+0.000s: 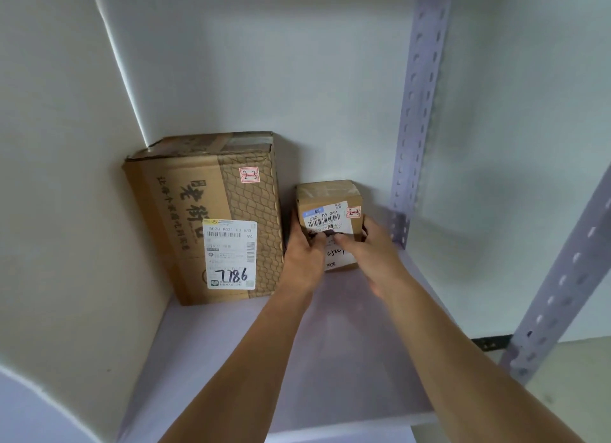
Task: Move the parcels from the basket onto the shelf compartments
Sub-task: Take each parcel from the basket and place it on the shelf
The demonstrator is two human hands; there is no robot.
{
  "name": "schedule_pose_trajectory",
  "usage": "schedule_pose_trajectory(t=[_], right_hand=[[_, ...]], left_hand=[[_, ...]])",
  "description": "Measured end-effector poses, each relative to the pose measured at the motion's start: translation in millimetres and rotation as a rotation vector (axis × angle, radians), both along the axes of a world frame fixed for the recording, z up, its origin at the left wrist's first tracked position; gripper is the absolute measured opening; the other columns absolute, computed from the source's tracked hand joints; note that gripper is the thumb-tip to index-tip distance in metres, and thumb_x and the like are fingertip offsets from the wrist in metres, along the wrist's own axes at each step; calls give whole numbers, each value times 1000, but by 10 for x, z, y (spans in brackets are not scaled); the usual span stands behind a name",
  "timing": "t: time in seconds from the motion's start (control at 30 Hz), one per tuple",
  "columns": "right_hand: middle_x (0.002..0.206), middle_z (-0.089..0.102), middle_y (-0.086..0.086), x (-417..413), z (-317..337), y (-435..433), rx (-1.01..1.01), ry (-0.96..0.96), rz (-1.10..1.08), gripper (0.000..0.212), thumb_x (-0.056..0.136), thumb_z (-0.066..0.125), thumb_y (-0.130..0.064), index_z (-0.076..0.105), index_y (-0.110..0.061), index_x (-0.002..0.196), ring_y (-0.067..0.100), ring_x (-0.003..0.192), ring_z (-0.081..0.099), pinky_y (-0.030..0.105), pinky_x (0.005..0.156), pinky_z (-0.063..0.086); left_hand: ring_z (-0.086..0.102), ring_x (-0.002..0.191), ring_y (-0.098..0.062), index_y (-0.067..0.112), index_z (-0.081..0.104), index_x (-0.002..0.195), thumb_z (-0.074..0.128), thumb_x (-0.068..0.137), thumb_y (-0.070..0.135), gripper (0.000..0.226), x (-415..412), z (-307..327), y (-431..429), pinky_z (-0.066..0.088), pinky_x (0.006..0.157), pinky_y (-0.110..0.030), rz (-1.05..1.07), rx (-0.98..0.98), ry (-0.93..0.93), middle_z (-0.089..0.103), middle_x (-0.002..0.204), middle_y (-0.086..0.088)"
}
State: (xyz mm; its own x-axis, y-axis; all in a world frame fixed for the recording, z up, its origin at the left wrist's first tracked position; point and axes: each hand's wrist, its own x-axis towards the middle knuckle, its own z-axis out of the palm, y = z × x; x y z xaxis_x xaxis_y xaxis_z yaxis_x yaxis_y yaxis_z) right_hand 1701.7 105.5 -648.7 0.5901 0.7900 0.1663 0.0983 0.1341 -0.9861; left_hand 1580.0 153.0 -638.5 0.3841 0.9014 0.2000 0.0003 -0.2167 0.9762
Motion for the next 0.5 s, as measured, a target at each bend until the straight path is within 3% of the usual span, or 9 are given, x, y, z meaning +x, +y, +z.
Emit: schedule_pose_trajectory(t=[0.1,0.2,0.3,0.4,0.5], right_hand=[[107,75,-12,-19,-4,17,-10,-13,-38,45,92,72,3,62,-21,128,-1,95,71,22,87,55],[105,72,-11,-17,-1,45,-18,-14,-71,48,91,73,6,58,-17,130,-9,85,69,12,73,53],[106,71,-9,-38,3,81,-22,-9,-98,47,91,72,7,56,-16,129,-1,90,68,9,68,52],[109,71,-6,-31,6,89,-39,-28,-103,48,90,72,5,55,-16,130,4,93,68,14,72,53],[110,75,-3,-25,93,59,-96,36,-40,51,84,76,-3,56,-17,129,15,99,74,29,79,59]], left_hand=[[68,123,-16,22,48,152,55,105,4,51,17,-31,36,50,114,-40,7,-7,17,71,129,-1],[68,120,-18,25,46,154,57,104,7,54,38,-45,53,52,112,-45,46,-13,45,71,129,-1],[68,120,-19,25,47,154,57,104,8,54,56,-53,62,51,112,-45,68,-8,54,72,128,-2],[67,120,-19,29,48,152,60,101,15,55,57,-14,39,50,112,-42,57,-41,68,72,130,0],[69,118,-23,40,58,140,62,78,50,62,18,123,26,54,107,-51,21,-205,14,73,127,2]])
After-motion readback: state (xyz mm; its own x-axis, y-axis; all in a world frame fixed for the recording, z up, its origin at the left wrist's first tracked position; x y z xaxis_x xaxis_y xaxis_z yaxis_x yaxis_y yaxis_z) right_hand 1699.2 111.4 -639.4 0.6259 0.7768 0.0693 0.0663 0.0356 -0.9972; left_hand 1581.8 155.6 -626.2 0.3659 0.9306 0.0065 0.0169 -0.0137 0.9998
